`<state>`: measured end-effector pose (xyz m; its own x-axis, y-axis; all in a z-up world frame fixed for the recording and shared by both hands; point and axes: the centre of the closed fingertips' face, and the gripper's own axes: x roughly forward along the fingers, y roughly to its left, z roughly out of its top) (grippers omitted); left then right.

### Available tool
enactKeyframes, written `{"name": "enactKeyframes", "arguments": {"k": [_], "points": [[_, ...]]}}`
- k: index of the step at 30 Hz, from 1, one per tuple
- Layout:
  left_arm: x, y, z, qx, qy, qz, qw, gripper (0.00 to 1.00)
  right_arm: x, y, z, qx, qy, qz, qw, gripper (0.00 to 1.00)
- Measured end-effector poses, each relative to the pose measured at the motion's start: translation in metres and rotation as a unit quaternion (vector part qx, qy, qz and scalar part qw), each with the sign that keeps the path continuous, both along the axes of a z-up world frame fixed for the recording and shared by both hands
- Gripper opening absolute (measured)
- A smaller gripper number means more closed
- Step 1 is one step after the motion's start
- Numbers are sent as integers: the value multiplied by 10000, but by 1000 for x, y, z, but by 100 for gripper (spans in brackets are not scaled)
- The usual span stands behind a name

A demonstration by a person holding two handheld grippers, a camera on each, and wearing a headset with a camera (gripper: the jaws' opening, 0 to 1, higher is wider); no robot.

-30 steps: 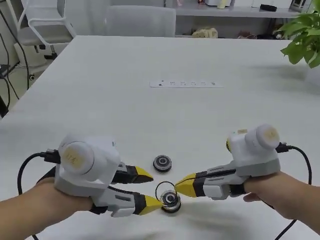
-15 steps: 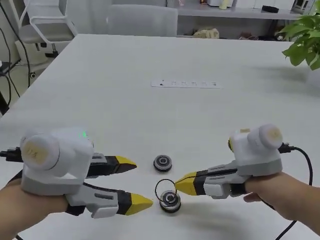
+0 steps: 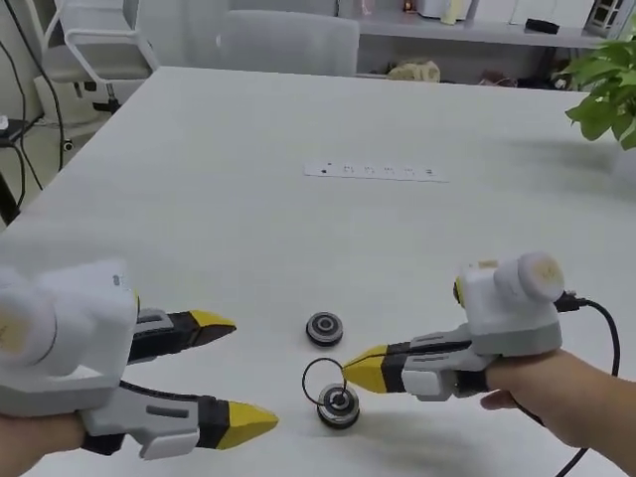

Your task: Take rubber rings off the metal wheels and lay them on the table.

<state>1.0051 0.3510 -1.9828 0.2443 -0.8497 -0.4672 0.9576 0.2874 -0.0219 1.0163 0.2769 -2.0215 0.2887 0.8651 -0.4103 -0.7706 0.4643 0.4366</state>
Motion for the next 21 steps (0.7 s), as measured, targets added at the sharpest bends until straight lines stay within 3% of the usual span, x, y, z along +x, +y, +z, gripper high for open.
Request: {"name": "enactKeyframes", "arguments": {"k": [7,21], "points": [[1,5,1,36,-122,25,9999,65,5,3,4,41,15,-41,10000,0],[11,16,5,-65,-147,253,9996,69,15,15,6,63,-72,-78,9999,0]]}}
